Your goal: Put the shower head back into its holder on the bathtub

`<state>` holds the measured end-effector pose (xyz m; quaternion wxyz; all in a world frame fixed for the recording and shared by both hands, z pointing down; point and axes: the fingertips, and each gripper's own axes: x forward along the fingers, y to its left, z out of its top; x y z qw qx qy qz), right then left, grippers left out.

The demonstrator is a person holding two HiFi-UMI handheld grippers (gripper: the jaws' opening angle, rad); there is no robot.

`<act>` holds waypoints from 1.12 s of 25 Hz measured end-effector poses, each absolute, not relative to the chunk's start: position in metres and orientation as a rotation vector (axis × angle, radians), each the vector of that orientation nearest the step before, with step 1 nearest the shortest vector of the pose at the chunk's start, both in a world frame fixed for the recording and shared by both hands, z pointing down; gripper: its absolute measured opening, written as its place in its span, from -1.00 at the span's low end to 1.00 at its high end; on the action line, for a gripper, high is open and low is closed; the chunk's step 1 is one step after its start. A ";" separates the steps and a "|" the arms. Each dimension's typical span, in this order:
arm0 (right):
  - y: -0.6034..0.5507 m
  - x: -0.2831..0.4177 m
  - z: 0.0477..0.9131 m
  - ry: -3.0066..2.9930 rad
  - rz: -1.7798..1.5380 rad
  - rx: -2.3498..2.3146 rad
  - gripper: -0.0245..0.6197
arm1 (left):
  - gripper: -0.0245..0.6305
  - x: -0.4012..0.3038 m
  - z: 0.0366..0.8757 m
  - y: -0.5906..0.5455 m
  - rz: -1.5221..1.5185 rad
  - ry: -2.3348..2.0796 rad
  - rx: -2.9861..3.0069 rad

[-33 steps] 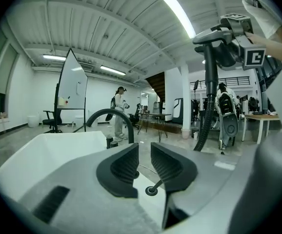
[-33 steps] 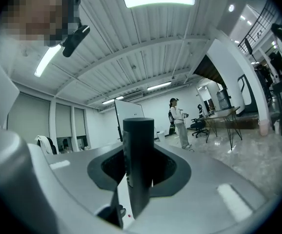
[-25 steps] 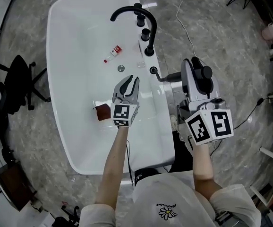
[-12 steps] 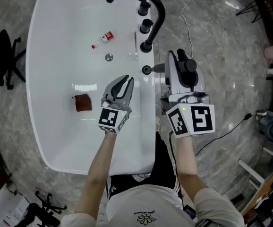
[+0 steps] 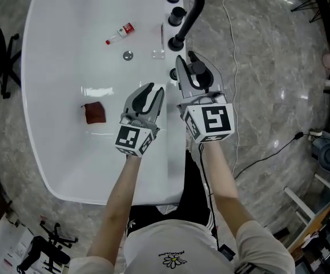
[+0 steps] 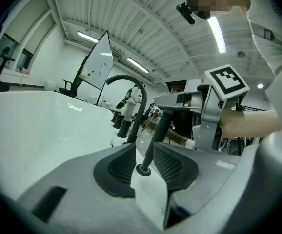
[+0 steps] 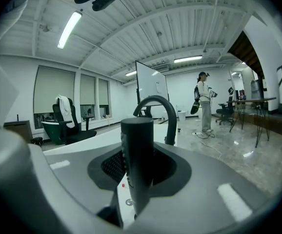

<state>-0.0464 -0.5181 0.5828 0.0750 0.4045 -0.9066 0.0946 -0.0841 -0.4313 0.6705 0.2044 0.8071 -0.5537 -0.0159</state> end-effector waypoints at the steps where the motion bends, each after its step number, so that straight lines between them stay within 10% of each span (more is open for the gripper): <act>1: -0.520 -0.045 0.591 -2.709 0.308 1.219 -0.59 | -0.61 -0.085 0.672 -0.431 -0.037 -1.548 2.250; 18: -0.509 -0.063 0.636 -2.682 0.313 1.063 -0.57 | -0.59 -0.084 0.675 -0.411 -0.004 -1.557 2.215; 28: -0.488 -0.051 0.507 -2.750 0.386 1.160 -0.55 | -0.48 -0.105 0.486 -0.415 -0.384 -1.681 2.444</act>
